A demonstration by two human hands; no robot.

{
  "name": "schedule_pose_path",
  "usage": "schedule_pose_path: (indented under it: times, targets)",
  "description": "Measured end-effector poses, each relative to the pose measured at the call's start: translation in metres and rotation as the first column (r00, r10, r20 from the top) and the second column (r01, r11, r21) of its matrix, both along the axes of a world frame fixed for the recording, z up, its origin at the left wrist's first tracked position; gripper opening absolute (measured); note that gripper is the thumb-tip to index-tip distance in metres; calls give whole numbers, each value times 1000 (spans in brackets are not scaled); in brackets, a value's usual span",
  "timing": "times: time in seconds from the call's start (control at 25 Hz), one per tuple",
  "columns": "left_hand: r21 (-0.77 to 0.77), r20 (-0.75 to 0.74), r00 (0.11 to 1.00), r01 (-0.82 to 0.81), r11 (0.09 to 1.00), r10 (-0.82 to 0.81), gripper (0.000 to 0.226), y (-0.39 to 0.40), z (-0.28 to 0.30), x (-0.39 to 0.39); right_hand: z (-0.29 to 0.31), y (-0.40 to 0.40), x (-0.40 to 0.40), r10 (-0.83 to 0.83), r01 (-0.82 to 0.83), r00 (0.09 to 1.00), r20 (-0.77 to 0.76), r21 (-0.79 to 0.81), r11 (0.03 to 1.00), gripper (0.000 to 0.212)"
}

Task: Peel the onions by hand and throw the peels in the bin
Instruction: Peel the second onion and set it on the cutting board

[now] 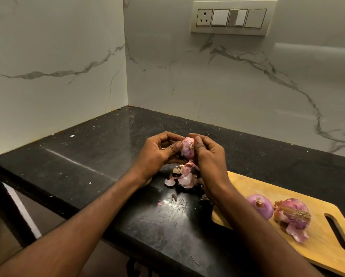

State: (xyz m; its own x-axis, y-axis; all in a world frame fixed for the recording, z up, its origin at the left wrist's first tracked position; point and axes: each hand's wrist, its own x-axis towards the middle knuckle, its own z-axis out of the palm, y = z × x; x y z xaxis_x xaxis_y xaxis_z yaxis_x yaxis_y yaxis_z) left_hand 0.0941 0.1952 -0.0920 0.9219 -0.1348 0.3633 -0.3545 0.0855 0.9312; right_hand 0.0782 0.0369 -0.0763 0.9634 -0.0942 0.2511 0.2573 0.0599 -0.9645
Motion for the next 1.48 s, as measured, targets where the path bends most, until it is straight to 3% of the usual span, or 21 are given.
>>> schedule_pose_path:
  times: [0.28, 0.52, 1.04, 1.28, 1.48]
  targets:
    - [51, 50, 999, -10, 999, 8, 23, -2, 2, -4, 3, -4, -2, -9, 9, 1000, -4, 52, 999, 19]
    - [146, 170, 979, -139, 980, 113, 16, -4, 0, -4, 2, -2, -1, -49, 49, 999, 9, -4, 999, 22]
    - [-44, -86, 990, -112, 993, 108, 8, 1, -2, 5, 4, 1, -2, 2, 0, 1000, -25, 93, 996, 24]
    - [-3, -102, 993, 52, 999, -52, 22, 0, 3, 0, 5, -3, -3, -9, 10, 1000, -10, 122, 993, 18]
    - [74, -78, 994, 84, 994, -78, 33, 1, 3, 0, 4, -3, -2, -13, 17, 999, -33, 145, 989, 20]
